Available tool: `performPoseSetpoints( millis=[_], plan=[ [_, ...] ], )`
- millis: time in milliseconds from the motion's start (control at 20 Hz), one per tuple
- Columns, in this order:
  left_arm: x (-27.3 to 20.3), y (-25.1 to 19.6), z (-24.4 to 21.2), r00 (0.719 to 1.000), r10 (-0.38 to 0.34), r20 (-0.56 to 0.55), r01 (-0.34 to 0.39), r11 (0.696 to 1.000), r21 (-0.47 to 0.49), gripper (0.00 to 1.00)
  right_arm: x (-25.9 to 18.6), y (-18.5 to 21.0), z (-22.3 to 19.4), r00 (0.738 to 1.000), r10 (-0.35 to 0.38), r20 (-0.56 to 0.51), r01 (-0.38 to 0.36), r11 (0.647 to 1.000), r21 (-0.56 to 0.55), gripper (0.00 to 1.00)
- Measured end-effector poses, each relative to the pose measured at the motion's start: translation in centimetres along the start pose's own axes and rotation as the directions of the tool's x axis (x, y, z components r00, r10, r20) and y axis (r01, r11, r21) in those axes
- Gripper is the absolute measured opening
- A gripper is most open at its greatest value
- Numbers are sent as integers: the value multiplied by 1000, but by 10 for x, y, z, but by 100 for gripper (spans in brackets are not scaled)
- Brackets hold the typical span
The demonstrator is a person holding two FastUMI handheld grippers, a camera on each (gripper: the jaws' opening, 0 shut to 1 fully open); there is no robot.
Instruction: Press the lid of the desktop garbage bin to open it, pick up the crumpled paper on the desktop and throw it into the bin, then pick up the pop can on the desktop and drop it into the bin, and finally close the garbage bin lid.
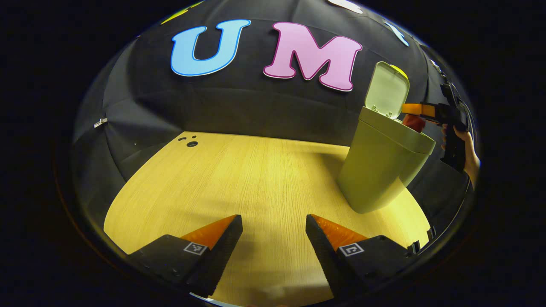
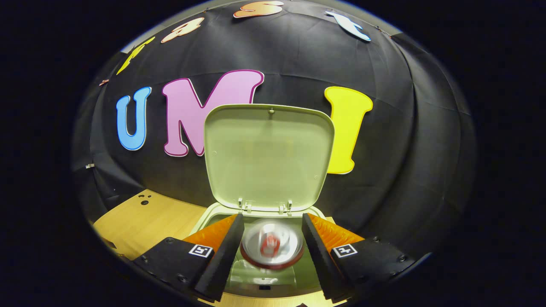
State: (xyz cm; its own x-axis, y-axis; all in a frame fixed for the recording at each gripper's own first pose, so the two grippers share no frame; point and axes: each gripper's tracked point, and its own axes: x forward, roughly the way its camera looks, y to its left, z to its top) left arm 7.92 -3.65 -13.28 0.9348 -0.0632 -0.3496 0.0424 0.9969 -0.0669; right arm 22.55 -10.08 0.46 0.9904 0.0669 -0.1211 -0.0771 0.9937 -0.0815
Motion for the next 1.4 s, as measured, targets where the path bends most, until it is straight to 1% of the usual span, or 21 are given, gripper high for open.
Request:
performPoseSetpoints(
  millis=[100,150,300,400,550,650,750,900,1000,1200,1400],
  plan=[
    [-2,1,-2,1000,9,-2,-9,1000,-11,96,1,2,0,1000,9,-2,-9,1000,6,88],
    [-1,1,-3,1000,13,-4,-13,1000,-14,96,1,3,1,1000,14,0,-14,1000,13,91],
    [-3,3,-7,1000,26,-14,-26,1000,-16,96,-3,5,20,999,26,34,-26,999,22,97],
    [-1,5,-7,999,32,-17,-32,999,-22,96,-6,7,42,997,45,65,-47,999,24,98],
    [0,7,-10,999,44,-27,-45,998,-35,96,-12,7,87,989,69,134,-74,997,35,98],
    [2,9,-8,998,60,-26,-61,997,-44,96,-15,8,122,977,93,192,-103,994,44,98],
    [1,10,-8,997,76,-26,-77,995,-59,96,-14,9,148,965,116,237,-134,989,63,98],
    [2,10,-5,996,91,-22,-92,991,-100,96,-2,2,173,958,102,268,-130,988,89,96],
    [5,13,-5,995,99,-28,-102,988,-116,96,6,5,184,956,108,271,-141,985,103,96],
    [16,22,-2,991,130,-32,-133,983,-127,96,28,3,204,958,97,269,-122,990,75,96],
    [24,23,-1,988,145,-48,-151,977,-148,96,56,3,201,974,88,210,-112,988,106,96]
  ],
)
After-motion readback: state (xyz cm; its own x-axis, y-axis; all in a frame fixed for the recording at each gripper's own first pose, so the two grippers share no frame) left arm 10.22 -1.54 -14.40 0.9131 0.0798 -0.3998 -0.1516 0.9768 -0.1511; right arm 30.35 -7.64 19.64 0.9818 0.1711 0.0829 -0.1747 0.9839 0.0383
